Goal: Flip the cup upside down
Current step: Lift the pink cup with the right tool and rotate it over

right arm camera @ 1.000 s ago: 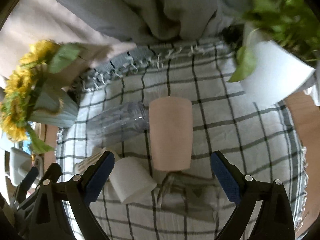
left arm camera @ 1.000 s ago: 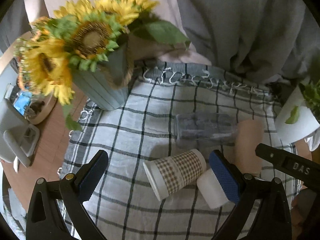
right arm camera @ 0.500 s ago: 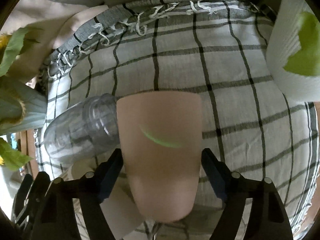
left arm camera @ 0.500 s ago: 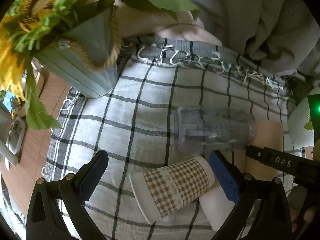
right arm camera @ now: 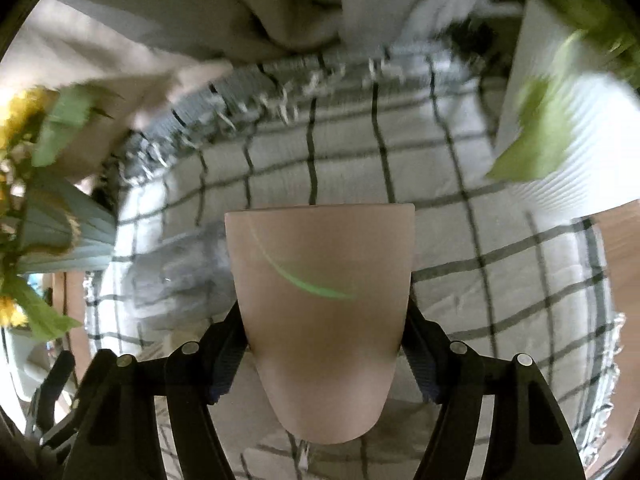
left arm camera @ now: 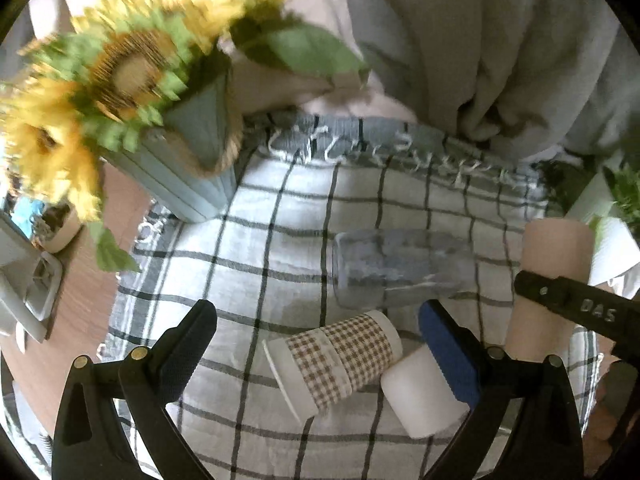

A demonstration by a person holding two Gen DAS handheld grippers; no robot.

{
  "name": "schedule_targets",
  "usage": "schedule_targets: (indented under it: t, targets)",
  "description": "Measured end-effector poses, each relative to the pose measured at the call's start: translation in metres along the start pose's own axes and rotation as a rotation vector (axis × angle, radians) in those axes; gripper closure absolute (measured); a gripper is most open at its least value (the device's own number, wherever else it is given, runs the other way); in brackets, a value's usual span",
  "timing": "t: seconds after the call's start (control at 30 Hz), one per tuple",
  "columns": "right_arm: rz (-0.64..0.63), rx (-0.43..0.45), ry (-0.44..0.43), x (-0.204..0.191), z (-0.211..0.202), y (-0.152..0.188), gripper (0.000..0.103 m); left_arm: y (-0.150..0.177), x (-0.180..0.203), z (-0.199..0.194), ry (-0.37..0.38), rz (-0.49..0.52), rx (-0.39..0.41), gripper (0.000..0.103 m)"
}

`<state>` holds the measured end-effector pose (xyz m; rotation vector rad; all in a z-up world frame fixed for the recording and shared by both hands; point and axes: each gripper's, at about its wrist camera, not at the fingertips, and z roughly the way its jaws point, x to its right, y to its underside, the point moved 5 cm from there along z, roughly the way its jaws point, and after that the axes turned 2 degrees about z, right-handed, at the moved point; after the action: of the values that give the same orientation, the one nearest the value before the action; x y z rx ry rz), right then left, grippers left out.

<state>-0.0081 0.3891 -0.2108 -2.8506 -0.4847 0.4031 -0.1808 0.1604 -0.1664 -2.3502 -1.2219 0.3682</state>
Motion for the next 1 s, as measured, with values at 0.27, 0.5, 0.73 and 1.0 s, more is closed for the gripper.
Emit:
schedule_targets:
  t: [0.27, 0.5, 0.73, 1.0]
  targets:
    - [-0.061, 0.164, -0.042, -0.024, -0.088, 0.037, 0.033, 0.024, -0.018, -0.052, -0.008, 0.015, 0.083, 0.000]
    - [-0.077, 0.160, -0.089, -0.051, -0.101, 0.106, 0.033, 0.070, -0.049, -0.066, -0.046, 0.017, 0.053, 0.000]
    - [-0.065, 0.003, -0.152, -0.067, -0.061, 0.159, 0.033, 0.116, -0.086, -0.061, -0.106, -0.014, -0.033, 0.000]
    - [-0.082, -0.165, -0.160, -0.081, -0.026, 0.207, 0.033, 0.153, -0.113, -0.052, -0.140, -0.042, -0.118, 0.000]
